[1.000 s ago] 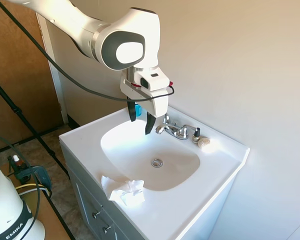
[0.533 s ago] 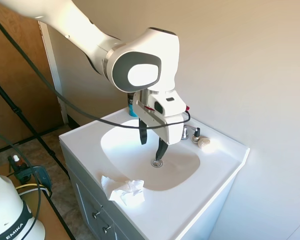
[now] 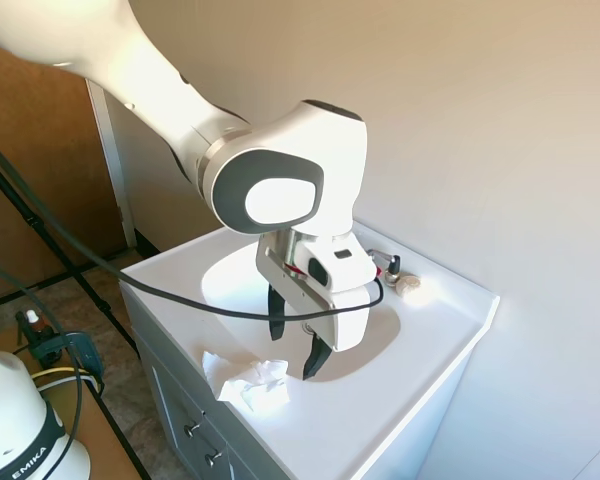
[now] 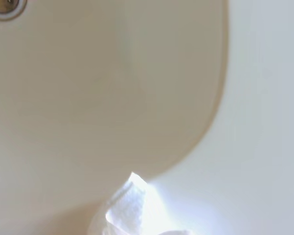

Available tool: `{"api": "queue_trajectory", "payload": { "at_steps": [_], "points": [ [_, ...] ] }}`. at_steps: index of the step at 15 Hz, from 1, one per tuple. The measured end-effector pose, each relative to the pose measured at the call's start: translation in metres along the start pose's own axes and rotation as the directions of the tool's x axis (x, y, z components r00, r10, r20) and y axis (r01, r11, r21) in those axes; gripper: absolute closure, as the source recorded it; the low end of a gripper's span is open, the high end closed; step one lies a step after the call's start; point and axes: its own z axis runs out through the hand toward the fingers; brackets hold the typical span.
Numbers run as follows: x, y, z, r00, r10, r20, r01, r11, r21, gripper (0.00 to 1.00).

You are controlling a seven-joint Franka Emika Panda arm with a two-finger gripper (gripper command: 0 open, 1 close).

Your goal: Throw the tissue in the trash bin

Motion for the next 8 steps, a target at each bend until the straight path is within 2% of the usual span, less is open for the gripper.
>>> {"api": "queue_trajectory", "payload": {
  "at_steps": [8],
  "points": [
    [-0.006, -0.002, 0.029, 0.999, -0.033, 0.010, 0.034, 0.999, -0.029, 0.00]
  ]
}}
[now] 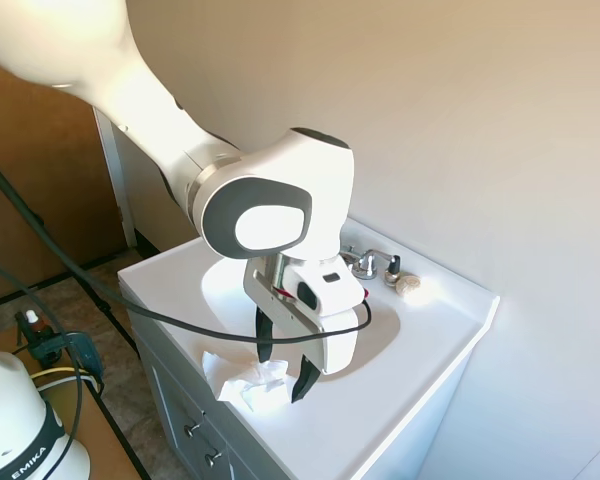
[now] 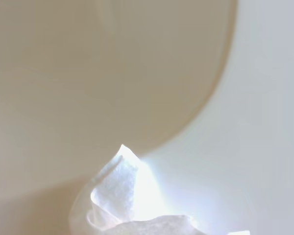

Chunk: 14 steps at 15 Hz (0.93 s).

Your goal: Throw the tissue in the trash bin

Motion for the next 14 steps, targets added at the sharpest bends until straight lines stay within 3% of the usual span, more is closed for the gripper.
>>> {"api": "queue_trajectory", "payload": {
  "at_steps": [3, 4, 14],
  "points": [
    [-0.001, -0.005, 0.011, 1.000, -0.012, 0.009, 0.012, 1.000, -0.007, 0.00],
    [-0.001, -0.006, 0.013, 1.000, -0.014, 0.011, 0.014, 1.000, -0.009, 1.00],
    [0.001, -0.012, 0.038, 0.999, -0.028, 0.019, 0.028, 0.999, -0.016, 1.00]
  ]
}}
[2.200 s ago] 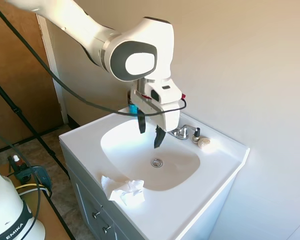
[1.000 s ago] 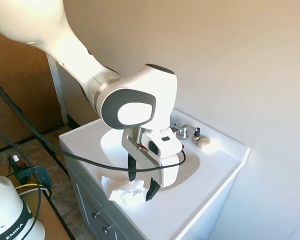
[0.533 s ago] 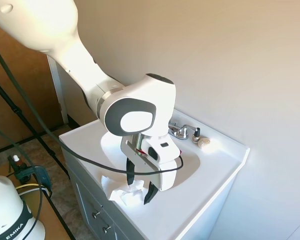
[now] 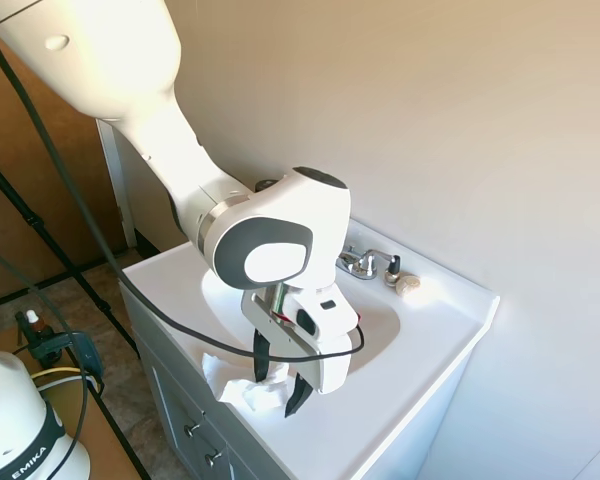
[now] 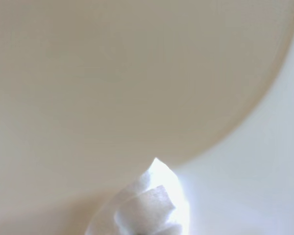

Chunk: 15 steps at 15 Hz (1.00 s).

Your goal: Throw the tissue in the trash bin

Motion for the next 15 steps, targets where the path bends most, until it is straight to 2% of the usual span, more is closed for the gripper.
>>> {"api": "queue_trajectory", "payload": {
  "at_steps": [15],
  "points": [
    [0.0006, -0.0018, -0.0015, 1.000, 0.002, -0.005, -0.002, 1.000, 0.008, 1.00]
  ]
}}
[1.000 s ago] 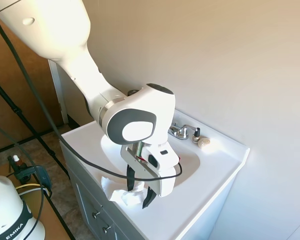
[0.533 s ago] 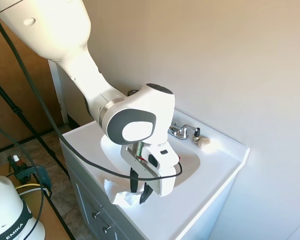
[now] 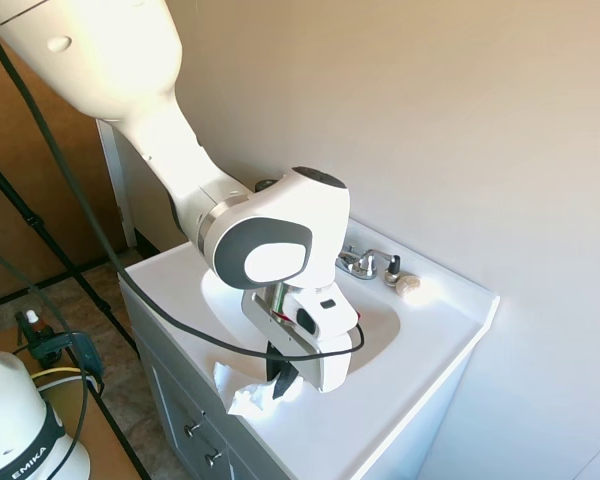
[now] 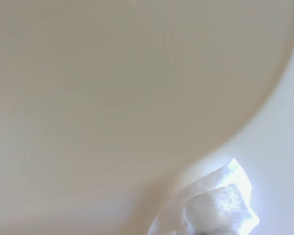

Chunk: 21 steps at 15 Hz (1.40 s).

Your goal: Throw the tissue in the trash bin

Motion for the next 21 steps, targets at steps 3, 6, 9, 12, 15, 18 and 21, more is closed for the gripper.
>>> {"api": "queue_trajectory", "payload": {
  "at_steps": [3, 6, 9, 12, 15, 18, 21],
  "points": [
    [-0.001, -0.009, -0.017, 1.000, 0.016, -0.014, -0.016, 0.999, 0.041, 1.00],
    [-0.020, -0.028, -0.057, 0.999, 0.007, -0.044, -0.004, 0.997, 0.083, 1.00],
    [-0.055, -0.063, -0.110, 0.996, -0.010, -0.084, 0.020, 0.992, 0.124, 1.00],
    [-0.095, -0.111, -0.152, 0.992, -0.033, -0.119, 0.052, 0.985, 0.162, 1.00],
    [-0.145, -0.156, -0.177, 0.986, -0.071, -0.149, 0.100, 0.976, 0.195, 1.00],
    [-0.202, -0.203, -0.185, 0.978, -0.123, -0.166, 0.156, 0.968, 0.196, 1.00],
    [-0.257, -0.251, -0.184, 0.973, -0.164, -0.160, 0.194, 0.961, 0.196, 1.00]
  ]
}}
